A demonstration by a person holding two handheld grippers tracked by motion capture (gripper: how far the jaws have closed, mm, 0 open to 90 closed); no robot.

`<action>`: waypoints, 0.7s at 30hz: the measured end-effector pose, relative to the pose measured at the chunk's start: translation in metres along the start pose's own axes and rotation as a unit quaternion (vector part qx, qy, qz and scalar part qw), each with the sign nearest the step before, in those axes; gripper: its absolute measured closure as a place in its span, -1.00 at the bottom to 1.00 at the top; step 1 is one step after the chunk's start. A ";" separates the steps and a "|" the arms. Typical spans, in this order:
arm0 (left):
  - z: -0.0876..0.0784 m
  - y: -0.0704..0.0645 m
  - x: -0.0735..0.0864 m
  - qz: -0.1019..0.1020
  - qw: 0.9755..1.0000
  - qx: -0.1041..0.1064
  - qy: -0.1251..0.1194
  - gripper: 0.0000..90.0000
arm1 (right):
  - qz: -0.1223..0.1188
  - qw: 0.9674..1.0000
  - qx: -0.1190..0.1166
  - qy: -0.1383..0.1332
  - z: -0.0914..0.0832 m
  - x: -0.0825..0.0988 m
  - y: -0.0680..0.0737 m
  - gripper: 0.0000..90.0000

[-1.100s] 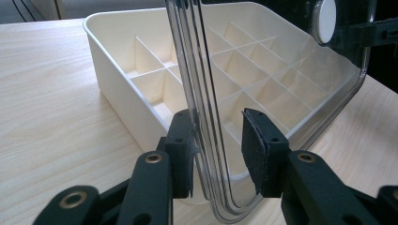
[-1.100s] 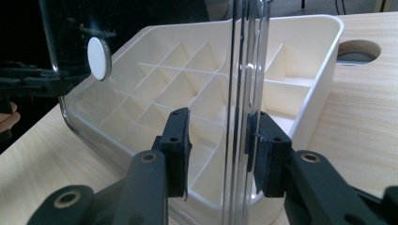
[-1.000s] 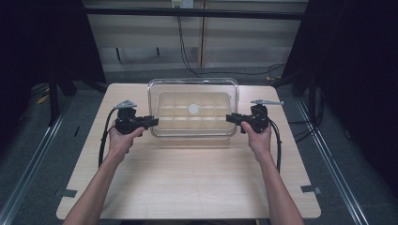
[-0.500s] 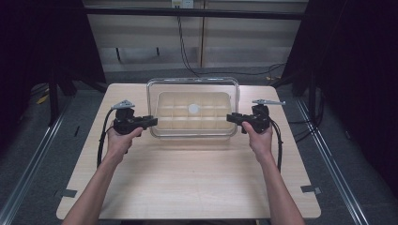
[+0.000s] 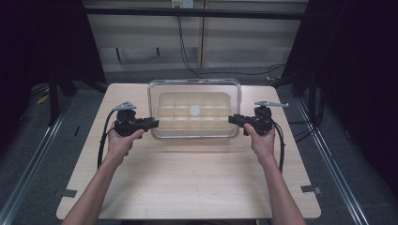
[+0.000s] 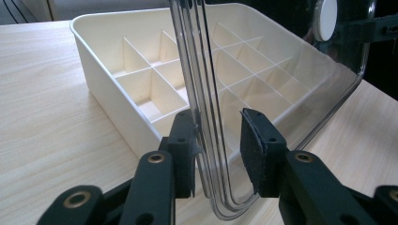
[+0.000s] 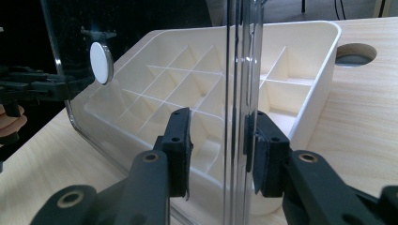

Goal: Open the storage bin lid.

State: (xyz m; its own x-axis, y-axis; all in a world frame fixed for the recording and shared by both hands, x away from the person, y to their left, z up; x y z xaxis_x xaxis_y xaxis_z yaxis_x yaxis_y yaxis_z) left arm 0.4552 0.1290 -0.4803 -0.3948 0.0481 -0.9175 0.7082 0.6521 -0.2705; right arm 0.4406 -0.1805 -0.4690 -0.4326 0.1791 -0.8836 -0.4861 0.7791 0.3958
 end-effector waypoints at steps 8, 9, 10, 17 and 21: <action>-0.005 -0.004 0.000 -0.011 1.000 0.004 0.001 0.44 | 0.009 1.000 -0.006 -0.007 -0.008 -0.003 0.008 0.43; -0.007 -0.005 0.000 -0.015 1.000 0.005 0.000 0.44 | 0.012 1.000 -0.009 -0.009 -0.009 -0.003 0.008 0.44; -0.007 -0.005 0.000 -0.015 1.000 0.005 0.000 0.44 | 0.016 1.000 -0.013 -0.011 -0.010 -0.002 0.010 0.45; -0.016 -0.008 0.003 -0.009 1.000 -0.002 0.001 0.44 | 0.011 1.000 -0.017 -0.014 -0.010 -0.006 0.017 0.46; -0.021 -0.011 0.007 -0.006 1.000 0.008 0.006 0.45 | 0.010 1.000 -0.019 -0.012 -0.013 -0.003 0.021 0.46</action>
Point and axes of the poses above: each handheld gripper's, and its own axes: z roughly forward along the jaws, x roughly out of its underside, y roughly to its left, the point moved 10 cm from there along z, roughly forward along the jaws, and after that the axes turned 13 degrees about -y, right-handed, at the moved point
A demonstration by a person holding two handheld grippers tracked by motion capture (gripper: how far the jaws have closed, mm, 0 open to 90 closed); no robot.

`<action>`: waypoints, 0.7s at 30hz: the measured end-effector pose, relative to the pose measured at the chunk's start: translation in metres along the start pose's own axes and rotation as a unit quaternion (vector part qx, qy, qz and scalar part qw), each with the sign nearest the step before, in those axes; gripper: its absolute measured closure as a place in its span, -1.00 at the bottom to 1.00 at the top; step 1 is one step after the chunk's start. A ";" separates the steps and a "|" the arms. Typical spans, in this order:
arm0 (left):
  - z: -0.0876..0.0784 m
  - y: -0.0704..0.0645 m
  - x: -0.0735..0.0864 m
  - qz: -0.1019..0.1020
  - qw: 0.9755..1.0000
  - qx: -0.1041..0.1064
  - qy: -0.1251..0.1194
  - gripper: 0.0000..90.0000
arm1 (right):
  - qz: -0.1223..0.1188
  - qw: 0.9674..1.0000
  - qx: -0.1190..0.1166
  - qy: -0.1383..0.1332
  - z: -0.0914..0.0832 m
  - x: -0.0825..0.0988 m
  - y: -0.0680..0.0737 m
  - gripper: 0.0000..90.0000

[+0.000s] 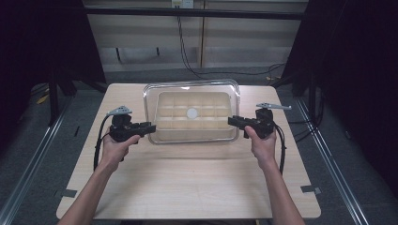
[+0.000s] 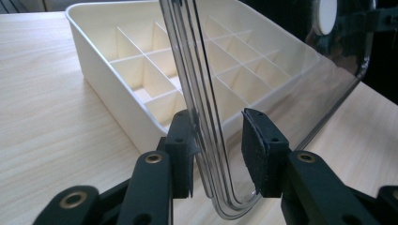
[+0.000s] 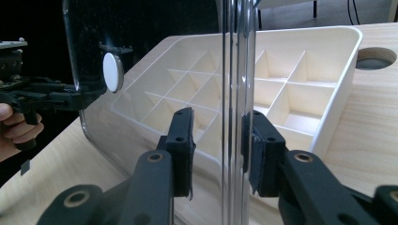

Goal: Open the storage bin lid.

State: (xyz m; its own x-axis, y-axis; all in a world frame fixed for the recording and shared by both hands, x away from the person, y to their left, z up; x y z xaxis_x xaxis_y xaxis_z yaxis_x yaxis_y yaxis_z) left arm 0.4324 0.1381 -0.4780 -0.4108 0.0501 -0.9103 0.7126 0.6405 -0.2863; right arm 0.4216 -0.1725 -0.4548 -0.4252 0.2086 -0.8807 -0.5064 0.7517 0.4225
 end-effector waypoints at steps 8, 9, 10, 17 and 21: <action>-0.007 -0.008 -0.001 0.009 1.000 0.007 -0.001 0.46 | -0.002 1.000 -0.005 0.002 -0.005 0.000 0.003 0.46; -0.007 -0.009 -0.001 0.007 1.000 0.008 -0.002 0.46 | -0.003 1.000 -0.005 0.003 -0.007 0.001 0.003 0.46; -0.008 -0.010 -0.001 0.006 1.000 0.007 -0.005 0.47 | -0.003 1.000 -0.005 0.003 -0.007 0.001 0.004 0.45; -0.011 -0.011 0.001 0.004 1.000 0.006 -0.004 0.48 | -0.010 1.000 -0.002 0.008 -0.011 0.008 0.006 0.45; -0.014 -0.014 0.003 0.004 1.000 0.007 -0.004 0.48 | -0.002 1.000 -0.004 0.013 -0.013 0.013 0.007 0.45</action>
Point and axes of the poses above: each handheld gripper's, and its own axes: z roughly forward along the jaws, x roughly out of its underside, y roughly to its left, the point moved 10 cm from there along z, roughly forward along the jaws, and after that the axes turned 13 degrees about -y, right-handed, at the moved point
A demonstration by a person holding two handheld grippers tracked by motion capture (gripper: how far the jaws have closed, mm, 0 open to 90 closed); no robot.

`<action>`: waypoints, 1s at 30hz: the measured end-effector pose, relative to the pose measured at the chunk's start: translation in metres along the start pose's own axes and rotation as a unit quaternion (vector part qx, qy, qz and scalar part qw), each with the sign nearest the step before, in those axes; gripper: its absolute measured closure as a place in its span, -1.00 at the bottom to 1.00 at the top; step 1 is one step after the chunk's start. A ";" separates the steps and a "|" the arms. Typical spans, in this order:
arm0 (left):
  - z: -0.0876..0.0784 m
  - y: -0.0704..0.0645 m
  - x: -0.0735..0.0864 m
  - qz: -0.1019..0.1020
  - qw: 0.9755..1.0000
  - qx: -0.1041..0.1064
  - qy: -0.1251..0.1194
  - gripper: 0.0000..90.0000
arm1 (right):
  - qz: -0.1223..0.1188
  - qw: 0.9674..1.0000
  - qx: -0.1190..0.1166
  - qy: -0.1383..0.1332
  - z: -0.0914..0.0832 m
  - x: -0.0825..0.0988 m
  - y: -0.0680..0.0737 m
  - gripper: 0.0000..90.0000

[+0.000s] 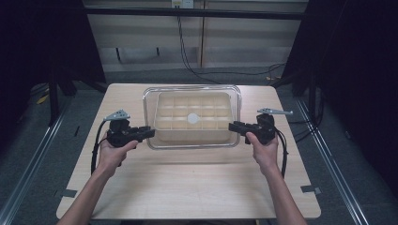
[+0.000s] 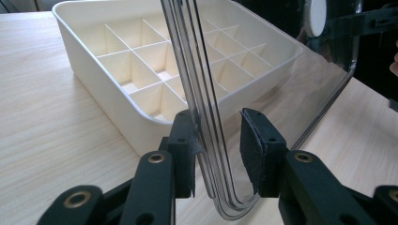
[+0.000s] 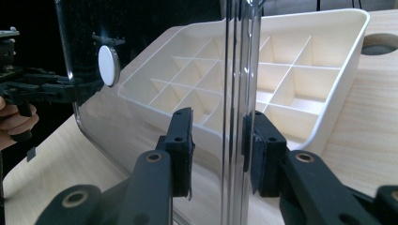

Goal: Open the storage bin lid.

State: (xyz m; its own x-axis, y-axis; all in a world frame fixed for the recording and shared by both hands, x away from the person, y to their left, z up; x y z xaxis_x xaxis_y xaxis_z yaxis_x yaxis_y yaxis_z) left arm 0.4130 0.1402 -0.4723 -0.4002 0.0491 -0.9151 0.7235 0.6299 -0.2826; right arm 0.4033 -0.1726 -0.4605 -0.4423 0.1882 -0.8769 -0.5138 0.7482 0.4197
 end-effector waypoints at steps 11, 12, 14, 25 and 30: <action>-0.014 -0.011 0.005 -0.016 1.000 0.012 -0.002 0.52 | -0.009 1.000 0.003 0.000 -0.008 0.003 0.012 0.42; -0.014 -0.011 0.005 -0.016 1.000 0.012 -0.002 0.53 | -0.009 1.000 0.003 0.000 -0.008 0.003 0.012 0.42; -0.016 -0.014 0.004 -0.010 1.000 0.008 0.001 0.53 | -0.002 1.000 0.002 -0.003 -0.010 0.004 0.012 0.42; -0.019 -0.021 0.011 0.006 1.000 0.014 0.005 0.51 | 0.005 1.000 0.009 0.002 -0.021 0.010 0.018 0.42; -0.018 -0.022 0.016 -0.002 1.000 0.014 0.012 0.52 | 0.012 1.000 0.012 0.005 -0.022 0.019 0.015 0.42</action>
Point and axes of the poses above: each handheld gripper's, and its own axes: z roughly forward along the jaws, x roughly out of its underside, y roughly to its left, the point moved 10 cm from there along z, roughly forward along the jaws, and after that the axes turned 13 degrees about -y, right-handed, at the moved point
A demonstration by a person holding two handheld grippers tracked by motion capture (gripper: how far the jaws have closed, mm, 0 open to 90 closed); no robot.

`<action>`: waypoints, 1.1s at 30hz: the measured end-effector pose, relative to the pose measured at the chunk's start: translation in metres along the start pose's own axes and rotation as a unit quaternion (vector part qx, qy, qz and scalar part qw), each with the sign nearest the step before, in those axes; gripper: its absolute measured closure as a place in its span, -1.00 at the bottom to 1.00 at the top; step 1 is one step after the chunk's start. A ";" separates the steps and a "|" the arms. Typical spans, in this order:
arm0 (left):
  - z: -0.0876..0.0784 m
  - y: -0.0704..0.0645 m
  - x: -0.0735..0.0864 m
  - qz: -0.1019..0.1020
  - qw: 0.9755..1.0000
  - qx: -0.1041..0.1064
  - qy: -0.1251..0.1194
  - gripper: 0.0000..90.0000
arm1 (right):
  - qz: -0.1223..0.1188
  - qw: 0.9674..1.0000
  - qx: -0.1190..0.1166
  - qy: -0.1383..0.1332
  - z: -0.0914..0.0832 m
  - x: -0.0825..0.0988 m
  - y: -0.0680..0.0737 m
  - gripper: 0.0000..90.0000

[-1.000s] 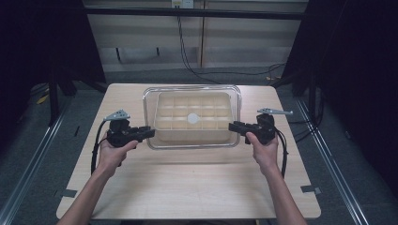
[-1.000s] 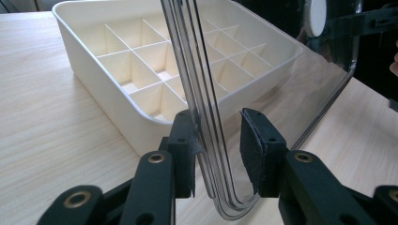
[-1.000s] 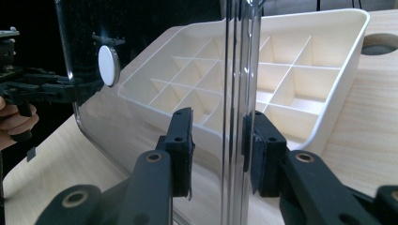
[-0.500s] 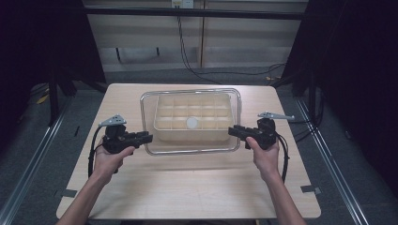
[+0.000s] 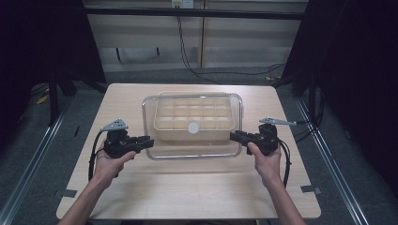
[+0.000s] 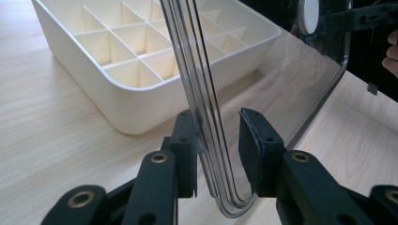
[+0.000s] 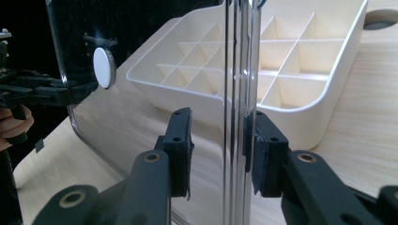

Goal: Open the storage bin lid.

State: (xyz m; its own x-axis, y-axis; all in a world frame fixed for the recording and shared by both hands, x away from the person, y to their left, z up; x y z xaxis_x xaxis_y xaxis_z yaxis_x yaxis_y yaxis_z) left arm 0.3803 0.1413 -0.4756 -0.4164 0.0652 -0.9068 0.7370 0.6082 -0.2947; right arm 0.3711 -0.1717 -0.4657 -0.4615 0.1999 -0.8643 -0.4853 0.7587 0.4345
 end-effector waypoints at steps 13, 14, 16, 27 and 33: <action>-0.014 -0.013 0.020 0.005 1.000 0.000 0.028 0.51 | 0.003 1.000 -0.002 0.012 -0.009 0.016 0.009 0.41; -0.015 -0.014 0.021 0.006 1.000 0.001 0.029 0.51 | 0.003 1.000 0.000 0.015 -0.011 0.019 0.011 0.41; -0.017 -0.016 0.023 0.006 1.000 0.003 0.031 0.51 | 0.000 1.000 -0.001 0.017 -0.013 0.020 0.012 0.41; -0.025 -0.028 0.030 0.010 0.999 0.011 0.035 0.52 | -0.011 1.000 0.002 0.016 -0.032 0.031 0.024 0.42; -0.029 -0.031 0.030 0.006 0.999 0.012 0.035 0.52 | -0.006 1.000 -0.001 0.020 -0.035 0.034 0.028 0.43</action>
State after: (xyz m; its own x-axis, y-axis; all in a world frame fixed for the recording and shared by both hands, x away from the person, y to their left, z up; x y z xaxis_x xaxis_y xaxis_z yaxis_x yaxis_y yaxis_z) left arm 0.3291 0.1476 -0.4851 -0.4434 0.1286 -0.8870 0.7544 0.5880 -0.2919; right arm 0.3159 -0.1652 -0.4747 -0.4848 0.1668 -0.8586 -0.4918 0.7597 0.4253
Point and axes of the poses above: each handheld gripper's, and its own axes: z roughly forward along the jaws, x roughly out of its underside, y roughly to its left, the point moved 10 cm from there along z, roughly forward along the jaws, and after that the axes turned 13 degrees about -y, right-handed, at the moved point
